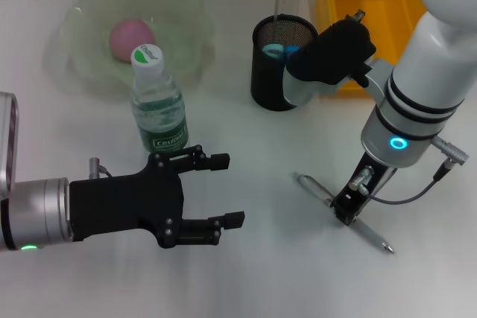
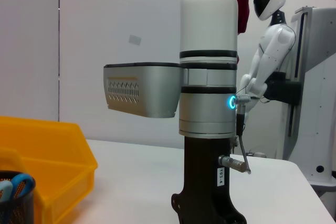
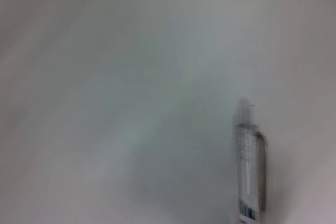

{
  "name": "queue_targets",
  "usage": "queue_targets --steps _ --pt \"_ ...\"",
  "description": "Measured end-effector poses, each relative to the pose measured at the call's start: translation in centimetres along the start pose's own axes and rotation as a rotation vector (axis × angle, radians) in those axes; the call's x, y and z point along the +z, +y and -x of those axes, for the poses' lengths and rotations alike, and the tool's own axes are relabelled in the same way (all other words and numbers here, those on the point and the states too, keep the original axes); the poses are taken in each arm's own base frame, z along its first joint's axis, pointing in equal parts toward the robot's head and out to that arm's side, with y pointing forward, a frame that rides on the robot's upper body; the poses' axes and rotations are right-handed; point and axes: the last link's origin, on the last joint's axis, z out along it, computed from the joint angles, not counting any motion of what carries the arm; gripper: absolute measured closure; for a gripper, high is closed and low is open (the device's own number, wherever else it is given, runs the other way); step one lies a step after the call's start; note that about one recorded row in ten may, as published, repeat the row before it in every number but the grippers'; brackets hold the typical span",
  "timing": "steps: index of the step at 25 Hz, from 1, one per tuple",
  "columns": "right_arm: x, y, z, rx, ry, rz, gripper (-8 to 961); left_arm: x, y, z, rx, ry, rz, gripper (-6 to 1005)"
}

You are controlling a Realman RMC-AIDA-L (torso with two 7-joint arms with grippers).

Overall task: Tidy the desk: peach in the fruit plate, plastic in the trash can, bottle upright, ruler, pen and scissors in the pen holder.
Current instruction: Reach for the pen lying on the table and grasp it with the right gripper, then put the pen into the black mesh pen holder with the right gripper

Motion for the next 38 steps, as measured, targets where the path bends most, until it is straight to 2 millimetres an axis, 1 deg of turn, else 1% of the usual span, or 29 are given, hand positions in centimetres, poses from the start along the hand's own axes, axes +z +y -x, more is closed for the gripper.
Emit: queue_targets --steps 3,9,16,20,22,24,25,28,31,34,36,38 --pt "0.0 0.1 0.0 -0.013 0.002 -0.009 749 0.0 0.0 0.0 0.0 0.0 0.0 183" --pt "0.2 0.3 0.0 -0.025 0.01 -0.016 839 0.0 0.0 0.0 -0.003 0.0 0.0 183" --pt "-1.1 0.6 0.2 -0.046 -0.027 -0.025 840 0.1 0.0 0.0 -0.004 0.0 0.001 183" --pt "-1.6 0.4 0.2 -0.049 -0.038 -0.043 840 0.1 0.0 0.0 -0.004 0.003 0.004 183" --pt "-2.2 0.0 0.3 -0.037 -0.068 -0.057 840 0.1 0.1 0.0 -0.004 0.003 0.005 183" --pt "-3.5 -0.6 0.5 -0.014 -0.13 -0.067 841 0.1 0.1 0.0 -0.005 0.004 0.005 183" --pt "-4.5 -0.8 0.5 -0.001 -0.171 -0.07 841 0.1 0.0 0.0 -0.005 0.004 0.004 183" --pt "-8.6 -1.7 0.3 0.033 -0.343 -0.085 841 0.1 0.0 0.0 -0.005 0.005 0.004 183" --pt "-12.9 -2.4 -0.5 0.049 -0.536 -0.134 840 0.1 0.0 -0.1 -0.005 0.008 0.004 183" --pt "-16.1 -2.6 -1.5 0.036 -0.732 -0.204 839 0.1 0.0 -0.1 -0.005 0.009 0.002 183" --pt "-17.1 -2.6 -1.8 0.004 -0.852 -0.244 840 0.1 -0.1 -0.1 -0.005 0.008 -0.003 183" --pt "-17.4 -2.4 -1.8 -0.035 -0.959 -0.263 841 0.1 -0.2 -0.1 -0.006 0.008 -0.007 183"
